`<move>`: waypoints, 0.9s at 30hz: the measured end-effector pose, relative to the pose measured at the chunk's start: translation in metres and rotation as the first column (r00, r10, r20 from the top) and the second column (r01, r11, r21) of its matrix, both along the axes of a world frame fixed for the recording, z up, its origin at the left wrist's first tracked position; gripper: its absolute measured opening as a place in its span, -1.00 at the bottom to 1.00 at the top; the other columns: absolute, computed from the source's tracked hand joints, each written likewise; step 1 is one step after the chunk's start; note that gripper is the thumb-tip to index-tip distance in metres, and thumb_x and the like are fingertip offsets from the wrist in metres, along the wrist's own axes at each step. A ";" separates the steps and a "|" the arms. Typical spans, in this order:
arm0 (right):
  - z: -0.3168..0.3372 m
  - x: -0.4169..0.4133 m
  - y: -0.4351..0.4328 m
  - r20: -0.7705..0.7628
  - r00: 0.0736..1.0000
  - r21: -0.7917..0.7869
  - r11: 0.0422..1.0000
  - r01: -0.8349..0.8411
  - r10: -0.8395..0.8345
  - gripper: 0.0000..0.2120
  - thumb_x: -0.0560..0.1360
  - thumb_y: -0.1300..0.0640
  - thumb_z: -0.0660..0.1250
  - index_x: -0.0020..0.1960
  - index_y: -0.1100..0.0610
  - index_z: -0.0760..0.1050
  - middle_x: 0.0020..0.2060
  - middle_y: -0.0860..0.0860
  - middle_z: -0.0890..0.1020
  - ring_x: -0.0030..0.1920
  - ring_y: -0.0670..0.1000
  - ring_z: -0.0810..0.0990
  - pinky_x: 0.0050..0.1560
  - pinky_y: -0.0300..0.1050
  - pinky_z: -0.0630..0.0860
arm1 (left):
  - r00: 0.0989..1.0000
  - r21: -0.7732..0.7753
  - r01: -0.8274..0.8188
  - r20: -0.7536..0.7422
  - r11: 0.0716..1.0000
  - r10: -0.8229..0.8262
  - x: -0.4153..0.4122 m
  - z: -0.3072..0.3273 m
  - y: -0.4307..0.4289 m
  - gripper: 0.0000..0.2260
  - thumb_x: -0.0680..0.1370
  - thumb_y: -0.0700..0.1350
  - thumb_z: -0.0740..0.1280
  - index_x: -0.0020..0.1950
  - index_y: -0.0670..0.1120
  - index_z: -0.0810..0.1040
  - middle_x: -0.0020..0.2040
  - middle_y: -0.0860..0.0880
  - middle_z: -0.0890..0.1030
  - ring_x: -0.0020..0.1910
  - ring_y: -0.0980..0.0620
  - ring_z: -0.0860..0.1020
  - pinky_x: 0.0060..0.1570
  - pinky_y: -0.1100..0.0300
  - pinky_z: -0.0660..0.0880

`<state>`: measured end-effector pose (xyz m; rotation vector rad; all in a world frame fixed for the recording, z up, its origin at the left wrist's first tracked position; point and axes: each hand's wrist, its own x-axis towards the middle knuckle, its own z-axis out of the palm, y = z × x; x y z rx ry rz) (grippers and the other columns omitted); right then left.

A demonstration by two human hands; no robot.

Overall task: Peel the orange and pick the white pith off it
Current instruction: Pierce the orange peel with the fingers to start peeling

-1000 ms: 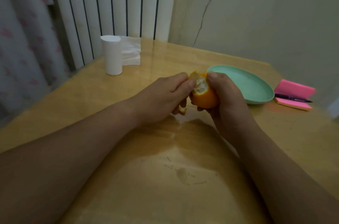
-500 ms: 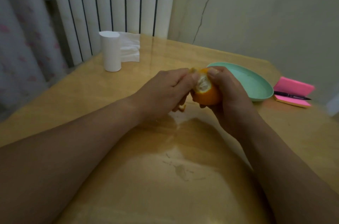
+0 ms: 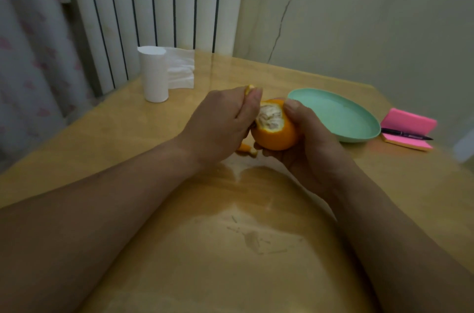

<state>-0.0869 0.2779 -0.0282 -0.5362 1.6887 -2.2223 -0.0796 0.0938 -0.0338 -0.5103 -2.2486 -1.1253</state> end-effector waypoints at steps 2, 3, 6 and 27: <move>-0.003 -0.002 0.001 -0.012 0.999 -0.067 0.997 -0.035 0.034 -0.66 0.66 0.03 0.26 0.33 0.22 0.46 0.04 0.22 0.67 -0.10 0.14 0.68 -0.20 -0.07 0.65 | 1.000 0.100 0.007 0.016 0.995 -0.009 0.001 -0.001 0.004 -0.55 0.81 0.00 0.11 -0.21 -0.10 0.52 -0.45 0.02 0.55 -0.44 0.03 0.57 -0.33 0.01 0.53; -0.003 -0.003 0.002 -0.004 0.999 -0.097 0.994 -0.048 0.048 -0.66 0.63 0.04 0.26 0.32 0.20 0.46 0.06 0.21 0.66 -0.09 0.14 0.68 -0.19 -0.06 0.65 | 0.999 0.151 0.009 0.032 0.988 -0.014 0.002 -0.002 0.006 -0.55 0.81 -0.01 0.11 -0.19 -0.14 0.53 -0.44 -0.02 0.56 -0.45 0.01 0.58 -0.37 0.03 0.54; -0.003 -0.005 0.004 0.020 0.996 -0.162 0.983 -0.087 0.091 -0.64 0.56 0.07 0.26 0.32 0.17 0.42 0.05 0.17 0.67 -0.08 0.14 0.69 -0.17 -0.04 0.65 | 0.994 0.290 0.030 0.091 0.957 -0.059 0.004 -0.002 0.010 -0.53 0.80 0.00 0.12 -0.15 -0.25 0.53 -0.41 -0.12 0.58 -0.45 -0.13 0.59 -0.44 0.06 0.53; -0.009 -0.022 0.017 0.161 0.977 -0.104 0.982 0.161 -0.143 -0.52 0.48 -0.05 0.48 0.30 0.14 0.51 0.13 0.20 0.58 0.15 0.19 0.58 0.01 0.02 0.61 | 0.912 -0.544 0.017 0.352 0.839 0.210 -0.009 -0.009 -0.010 -0.65 0.75 0.18 0.10 0.16 0.07 0.64 0.06 0.03 0.53 0.07 -0.01 0.53 0.15 -0.11 0.53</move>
